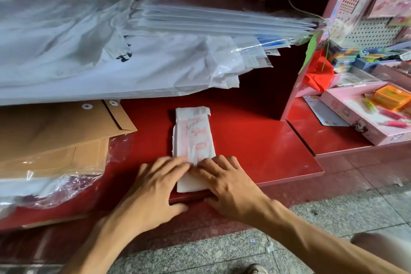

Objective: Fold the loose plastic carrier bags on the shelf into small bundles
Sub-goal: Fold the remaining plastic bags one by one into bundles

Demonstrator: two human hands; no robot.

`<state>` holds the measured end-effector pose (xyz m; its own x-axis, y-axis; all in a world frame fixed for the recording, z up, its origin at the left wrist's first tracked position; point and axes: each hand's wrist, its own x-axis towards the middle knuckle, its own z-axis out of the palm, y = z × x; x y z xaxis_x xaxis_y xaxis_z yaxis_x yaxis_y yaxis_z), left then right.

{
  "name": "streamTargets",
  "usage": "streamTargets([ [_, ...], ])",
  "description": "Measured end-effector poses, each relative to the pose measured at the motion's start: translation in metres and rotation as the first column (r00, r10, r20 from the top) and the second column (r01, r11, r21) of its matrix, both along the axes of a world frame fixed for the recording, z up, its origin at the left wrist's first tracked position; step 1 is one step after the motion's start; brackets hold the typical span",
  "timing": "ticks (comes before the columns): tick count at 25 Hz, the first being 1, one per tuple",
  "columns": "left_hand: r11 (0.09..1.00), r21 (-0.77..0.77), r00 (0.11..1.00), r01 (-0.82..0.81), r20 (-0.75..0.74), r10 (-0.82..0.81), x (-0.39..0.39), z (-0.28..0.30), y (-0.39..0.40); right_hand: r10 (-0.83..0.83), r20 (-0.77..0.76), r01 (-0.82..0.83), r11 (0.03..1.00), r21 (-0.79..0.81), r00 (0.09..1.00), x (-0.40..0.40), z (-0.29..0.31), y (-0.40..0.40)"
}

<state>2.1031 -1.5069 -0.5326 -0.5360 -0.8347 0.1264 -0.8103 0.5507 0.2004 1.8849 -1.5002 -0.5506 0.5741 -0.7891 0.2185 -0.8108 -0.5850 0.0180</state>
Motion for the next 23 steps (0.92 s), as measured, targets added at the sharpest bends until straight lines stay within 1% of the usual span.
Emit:
streamTargets([
  [1,0.999,-0.041,0.999,0.032,0.003,-0.032,0.001,-0.004,0.000,0.020,0.069,-0.021,1.000,0.013,0.997,-0.001,0.002,-0.002],
  [2,0.996,-0.076,0.997,0.056,-0.052,-0.060,0.002,-0.003,0.000,0.035,0.143,-0.045,0.997,0.064,0.989,-0.002,0.007,-0.002],
  [3,0.996,-0.070,0.990,0.047,-0.131,-0.056,0.002,0.000,0.001,0.039,0.221,-0.069,0.989,0.132,0.975,-0.002,0.011,-0.002],
  [4,1.000,-0.028,0.972,0.002,-0.236,-0.009,0.002,0.005,0.001,0.025,0.324,-0.093,0.976,0.197,0.946,-0.002,0.015,-0.002],
  [5,0.997,0.049,0.937,-0.068,-0.340,0.080,0.001,0.010,0.002,-0.024,0.452,-0.104,0.961,0.256,0.891,-0.002,0.017,-0.003],
  [6,0.981,0.141,0.890,-0.133,-0.419,0.181,0.000,0.011,0.002,-0.112,0.580,-0.090,0.947,0.308,0.807,-0.003,0.018,-0.006],
  [7,0.962,0.211,0.844,-0.172,-0.471,0.255,-0.002,0.010,0.001,-0.216,0.660,-0.048,0.933,0.358,0.720,-0.003,0.019,-0.008],
  [8,0.941,0.277,0.800,-0.193,-0.511,0.314,-0.005,0.010,0.001,-0.299,0.685,0.002,0.917,0.399,0.665,-0.004,0.019,-0.012],
  [10,0.908,0.347,0.743,-0.233,-0.540,0.397,-0.010,0.010,0.001,-0.390,0.668,0.081,0.892,0.444,0.633,-0.002,0.019,-0.016],
  [12,0.902,0.336,0.746,-0.272,-0.518,0.418,-0.013,0.011,0.001,-0.419,0.622,0.169,0.891,0.420,0.662,0.000,0.016,-0.021],
  [13,0.916,0.281,0.775,-0.285,-0.495,0.393,-0.013,0.008,0.000,-0.408,0.580,0.227,0.905,0.360,0.705,0.001,0.015,-0.023],
  [15,0.945,0.122,0.842,-0.303,-0.429,0.326,-0.013,0.005,0.001,-0.333,0.445,0.293,0.943,0.159,0.831,0.001,0.012,-0.026],
  [16,0.952,0.046,0.874,-0.304,-0.384,0.297,-0.013,0.005,0.002,-0.272,0.382,0.272,0.961,0.055,0.883,0.000,0.011,-0.025],
  [17,0.957,0.015,0.904,-0.290,-0.324,0.279,-0.011,0.006,0.002,-0.193,0.331,0.207,0.978,-0.009,0.924,-0.002,0.013,-0.024],
  [18,0.962,0.039,0.926,-0.270,-0.263,0.270,-0.010,0.007,0.002,-0.120,0.269,0.128,0.992,-0.014,0.956,-0.005,0.015,-0.023],
  [19,0.963,0.099,0.945,-0.251,-0.191,0.266,-0.008,0.008,0.001,-0.059,0.189,0.053,0.998,0.037,0.980,-0.008,0.018,-0.021],
  [20,0.962,0.146,0.962,-0.231,-0.116,0.249,-0.004,0.009,0.001,-0.033,0.097,0.022,0.994,0.107,0.995,-0.009,0.021,-0.018],
  [21,0.964,0.161,0.975,-0.212,-0.040,0.221,0.001,0.011,0.000,-0.029,0.010,0.027,0.988,0.149,1.000,-0.012,0.022,-0.016],
  [22,0.972,0.148,0.983,-0.181,0.001,0.182,0.004,0.011,0.000,-0.030,-0.035,0.035,0.988,0.150,0.999,-0.013,0.023,-0.014],
  [23,0.981,0.124,0.989,-0.147,-0.002,0.148,0.007,0.010,0.000,-0.019,-0.002,0.019,0.987,0.159,1.000,-0.013,0.022,-0.011],
])
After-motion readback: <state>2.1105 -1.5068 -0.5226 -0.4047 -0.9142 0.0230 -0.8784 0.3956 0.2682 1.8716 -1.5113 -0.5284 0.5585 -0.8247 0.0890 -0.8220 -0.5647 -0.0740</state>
